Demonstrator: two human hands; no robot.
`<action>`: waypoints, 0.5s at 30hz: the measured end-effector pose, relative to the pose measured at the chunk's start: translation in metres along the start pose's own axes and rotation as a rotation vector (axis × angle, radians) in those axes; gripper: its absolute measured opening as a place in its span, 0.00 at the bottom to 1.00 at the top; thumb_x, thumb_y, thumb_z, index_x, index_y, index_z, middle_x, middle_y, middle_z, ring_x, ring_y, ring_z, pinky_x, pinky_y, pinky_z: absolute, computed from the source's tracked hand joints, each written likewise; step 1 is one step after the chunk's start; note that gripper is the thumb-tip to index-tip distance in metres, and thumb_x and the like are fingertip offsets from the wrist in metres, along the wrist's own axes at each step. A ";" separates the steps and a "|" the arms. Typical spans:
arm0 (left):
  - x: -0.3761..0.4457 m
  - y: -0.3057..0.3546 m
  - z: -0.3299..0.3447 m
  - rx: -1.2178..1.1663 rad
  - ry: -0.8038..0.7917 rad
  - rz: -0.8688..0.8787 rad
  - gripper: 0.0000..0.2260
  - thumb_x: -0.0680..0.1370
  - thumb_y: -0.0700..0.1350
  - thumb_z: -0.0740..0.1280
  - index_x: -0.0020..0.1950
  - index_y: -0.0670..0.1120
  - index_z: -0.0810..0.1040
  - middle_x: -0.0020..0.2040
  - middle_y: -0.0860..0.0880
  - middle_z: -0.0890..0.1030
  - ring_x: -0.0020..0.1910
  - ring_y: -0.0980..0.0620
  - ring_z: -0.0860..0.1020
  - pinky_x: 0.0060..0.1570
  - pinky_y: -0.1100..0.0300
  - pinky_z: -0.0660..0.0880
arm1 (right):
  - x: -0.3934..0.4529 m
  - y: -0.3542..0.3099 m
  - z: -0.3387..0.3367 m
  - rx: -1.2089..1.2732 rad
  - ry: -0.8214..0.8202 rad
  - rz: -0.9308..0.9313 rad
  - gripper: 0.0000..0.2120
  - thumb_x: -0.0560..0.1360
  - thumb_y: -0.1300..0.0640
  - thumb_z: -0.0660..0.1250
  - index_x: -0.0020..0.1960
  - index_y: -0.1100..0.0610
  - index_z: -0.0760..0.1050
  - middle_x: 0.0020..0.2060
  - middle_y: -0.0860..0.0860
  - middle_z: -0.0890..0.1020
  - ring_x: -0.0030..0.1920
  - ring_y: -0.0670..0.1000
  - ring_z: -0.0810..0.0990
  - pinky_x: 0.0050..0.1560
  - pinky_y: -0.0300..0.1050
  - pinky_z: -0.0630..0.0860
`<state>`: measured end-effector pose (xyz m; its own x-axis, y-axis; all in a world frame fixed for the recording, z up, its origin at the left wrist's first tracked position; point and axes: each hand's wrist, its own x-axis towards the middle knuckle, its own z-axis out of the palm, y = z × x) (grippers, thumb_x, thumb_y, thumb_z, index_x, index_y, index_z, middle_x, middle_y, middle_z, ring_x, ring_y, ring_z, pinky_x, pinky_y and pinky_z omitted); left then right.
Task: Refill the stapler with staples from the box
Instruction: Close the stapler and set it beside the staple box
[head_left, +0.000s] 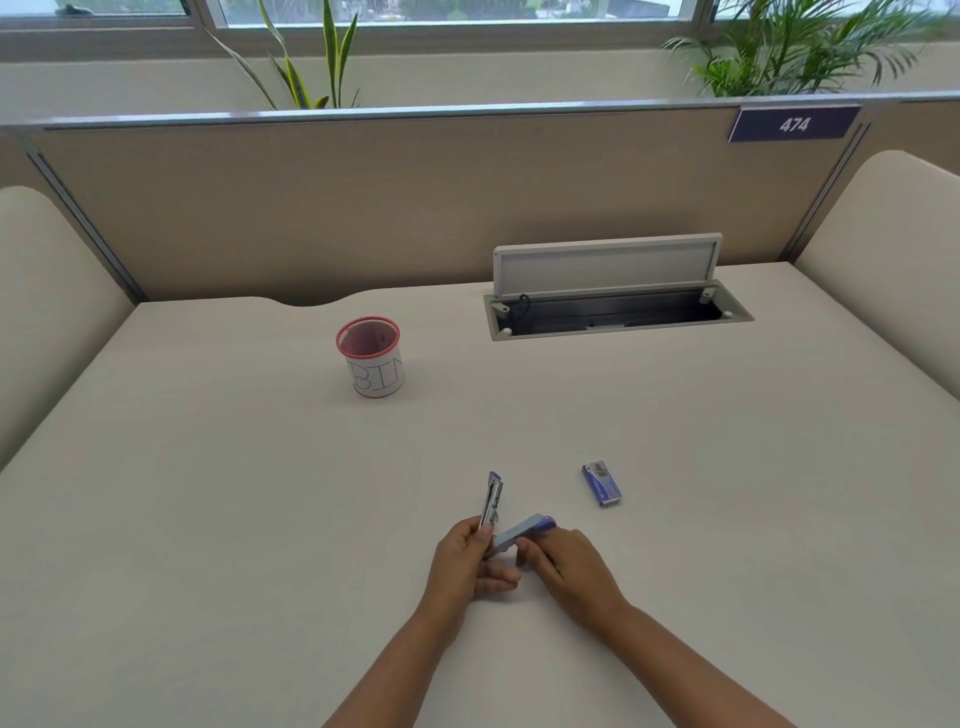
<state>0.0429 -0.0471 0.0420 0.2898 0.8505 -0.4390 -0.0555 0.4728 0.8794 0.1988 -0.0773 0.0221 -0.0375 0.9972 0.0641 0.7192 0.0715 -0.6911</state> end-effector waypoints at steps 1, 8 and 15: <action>0.000 0.000 0.000 -0.004 0.000 -0.004 0.08 0.81 0.44 0.58 0.51 0.42 0.73 0.42 0.42 0.79 0.26 0.50 0.80 0.29 0.59 0.79 | 0.000 0.000 0.000 0.005 -0.001 0.006 0.19 0.78 0.46 0.54 0.38 0.52 0.78 0.35 0.48 0.83 0.36 0.46 0.77 0.39 0.41 0.67; -0.001 0.002 0.001 -0.011 0.009 -0.022 0.07 0.81 0.44 0.58 0.50 0.44 0.74 0.40 0.44 0.80 0.25 0.50 0.80 0.28 0.59 0.79 | -0.002 0.001 0.003 0.006 0.006 0.019 0.20 0.78 0.47 0.53 0.37 0.53 0.79 0.35 0.48 0.83 0.37 0.46 0.78 0.41 0.43 0.69; -0.002 0.003 0.001 -0.011 0.008 -0.023 0.08 0.81 0.44 0.57 0.51 0.44 0.74 0.39 0.47 0.84 0.27 0.49 0.81 0.29 0.59 0.79 | 0.002 -0.005 0.000 -0.032 -0.042 0.082 0.18 0.80 0.49 0.54 0.39 0.52 0.78 0.39 0.47 0.82 0.40 0.47 0.77 0.45 0.46 0.70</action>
<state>0.0432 -0.0474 0.0461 0.2835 0.8410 -0.4608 -0.0594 0.4950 0.8669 0.1953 -0.0754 0.0254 -0.0056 0.9997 -0.0224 0.7430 -0.0108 -0.6692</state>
